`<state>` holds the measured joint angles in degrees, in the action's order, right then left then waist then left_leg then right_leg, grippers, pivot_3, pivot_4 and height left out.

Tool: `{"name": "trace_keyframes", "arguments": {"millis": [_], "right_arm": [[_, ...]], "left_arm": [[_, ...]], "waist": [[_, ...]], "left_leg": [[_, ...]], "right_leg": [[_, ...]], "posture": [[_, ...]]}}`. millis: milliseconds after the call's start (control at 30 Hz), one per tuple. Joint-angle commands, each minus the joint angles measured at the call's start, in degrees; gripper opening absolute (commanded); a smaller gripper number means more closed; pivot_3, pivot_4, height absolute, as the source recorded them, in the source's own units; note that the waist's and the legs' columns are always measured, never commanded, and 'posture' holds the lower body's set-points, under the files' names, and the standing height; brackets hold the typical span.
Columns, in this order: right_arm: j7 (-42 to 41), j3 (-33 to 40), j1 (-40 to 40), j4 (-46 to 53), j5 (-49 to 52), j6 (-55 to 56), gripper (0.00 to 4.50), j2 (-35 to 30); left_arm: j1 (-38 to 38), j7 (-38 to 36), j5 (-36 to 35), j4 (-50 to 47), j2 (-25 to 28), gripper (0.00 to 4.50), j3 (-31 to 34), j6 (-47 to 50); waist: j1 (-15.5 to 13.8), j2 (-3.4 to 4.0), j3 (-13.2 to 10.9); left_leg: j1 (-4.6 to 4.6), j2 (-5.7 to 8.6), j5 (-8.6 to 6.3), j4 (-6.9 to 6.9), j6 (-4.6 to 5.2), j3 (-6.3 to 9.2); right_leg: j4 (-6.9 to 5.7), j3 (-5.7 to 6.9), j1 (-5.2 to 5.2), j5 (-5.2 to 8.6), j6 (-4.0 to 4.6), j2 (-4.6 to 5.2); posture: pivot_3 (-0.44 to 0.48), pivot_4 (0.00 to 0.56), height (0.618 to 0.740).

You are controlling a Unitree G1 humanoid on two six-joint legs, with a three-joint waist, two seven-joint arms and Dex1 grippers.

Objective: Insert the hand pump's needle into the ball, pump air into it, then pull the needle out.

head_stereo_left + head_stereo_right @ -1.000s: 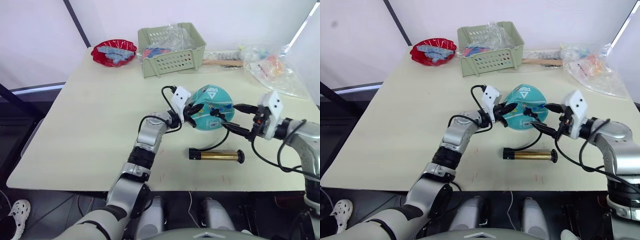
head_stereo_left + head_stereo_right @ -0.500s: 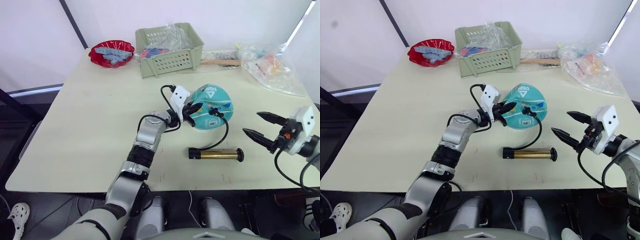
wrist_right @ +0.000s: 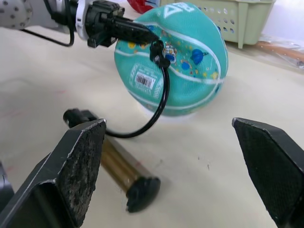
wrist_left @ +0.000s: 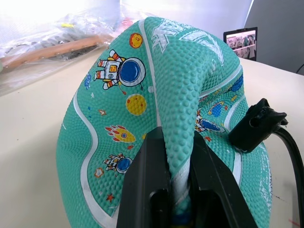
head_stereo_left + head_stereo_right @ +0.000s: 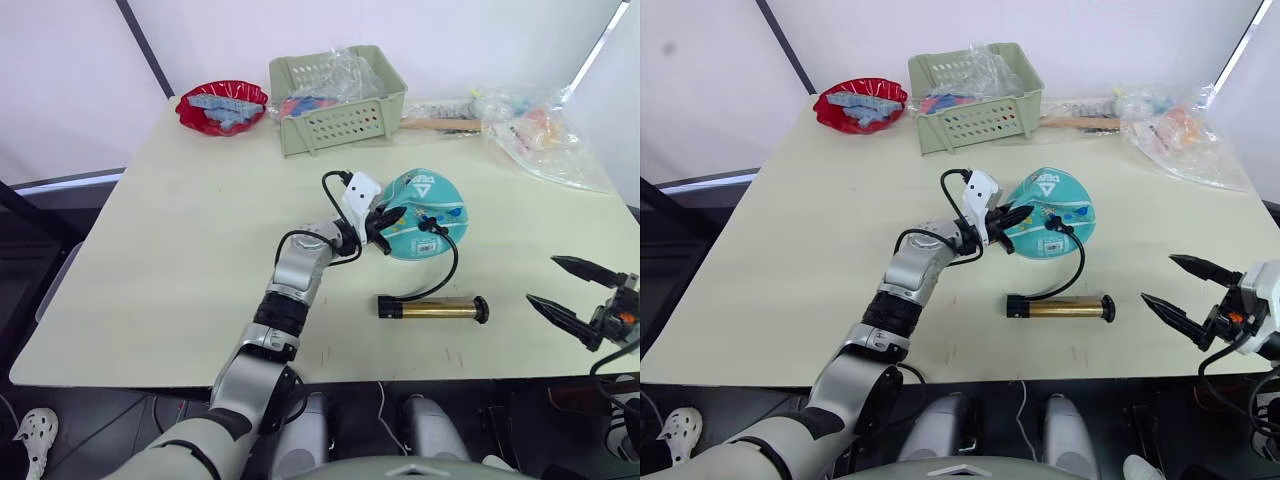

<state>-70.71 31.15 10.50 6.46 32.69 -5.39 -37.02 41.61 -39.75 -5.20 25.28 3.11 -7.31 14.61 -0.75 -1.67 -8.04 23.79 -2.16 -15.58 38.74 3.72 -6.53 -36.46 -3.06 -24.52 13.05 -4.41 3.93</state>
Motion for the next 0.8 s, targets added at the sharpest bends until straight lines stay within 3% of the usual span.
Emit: {"name": "trace_keyframes", "arguments": {"millis": [33,267,533,600,800], "right_arm": [[-1.62,3.03,-0.19,-2.22,1.76,4.28,4.45,-0.81],[-3.61,2.88,-0.57,-4.45,2.99,7.25,4.45,-1.47],[-2.32,2.47,-1.1,-4.18,4.3,7.98,4.5,-0.36],[-2.19,2.25,-0.91,-4.04,4.48,8.22,4.5,-0.33],[-2.06,1.94,-0.54,-3.84,4.77,8.41,4.5,-0.19]], "left_arm": [[-0.74,-0.86,0.07,0.77,-0.28,0.05,-1.81,0.98],[0.14,-0.99,-0.47,1.67,-0.53,0.05,-1.54,0.48],[0.83,-0.71,-1.65,-1.5,-0.43,3.26,-0.81,0.67],[1.07,-0.66,-2.09,-4.07,-0.34,4.35,-0.8,1.72],[1.58,-0.51,-3.95,-11.52,0.1,4.48,-0.21,4.99]], "waist": [[0.01,-0.01,-0.01],[-0.01,0.0,0.0],[-0.06,0.0,-0.01],[-0.02,0.01,-0.04],[-0.01,0.05,-0.08]], "left_leg": [[0.0,0.01,0.0,0.03,0.0,0.0],[0.01,0.01,0.0,0.11,0.01,0.04],[0.02,0.0,0.0,0.21,0.01,0.18],[0.04,0.0,0.0,0.22,0.01,0.19],[0.04,0.0,0.0,0.23,0.0,0.24]], "right_leg": [[0.0,0.0,0.02,0.0,0.0,0.01],[-0.01,0.02,0.05,0.0,0.0,0.03],[-0.01,0.15,0.15,-0.01,0.0,0.04],[-0.01,0.15,0.15,-0.01,0.0,0.04],[-0.04,0.2,0.16,-0.01,0.0,0.03]], "posture": [[0.0,0.15,0.738],[0.0,0.15,0.738],[0.0,0.15,0.738],[0.0,0.15,0.738],[0.0,0.15,0.738]]}}
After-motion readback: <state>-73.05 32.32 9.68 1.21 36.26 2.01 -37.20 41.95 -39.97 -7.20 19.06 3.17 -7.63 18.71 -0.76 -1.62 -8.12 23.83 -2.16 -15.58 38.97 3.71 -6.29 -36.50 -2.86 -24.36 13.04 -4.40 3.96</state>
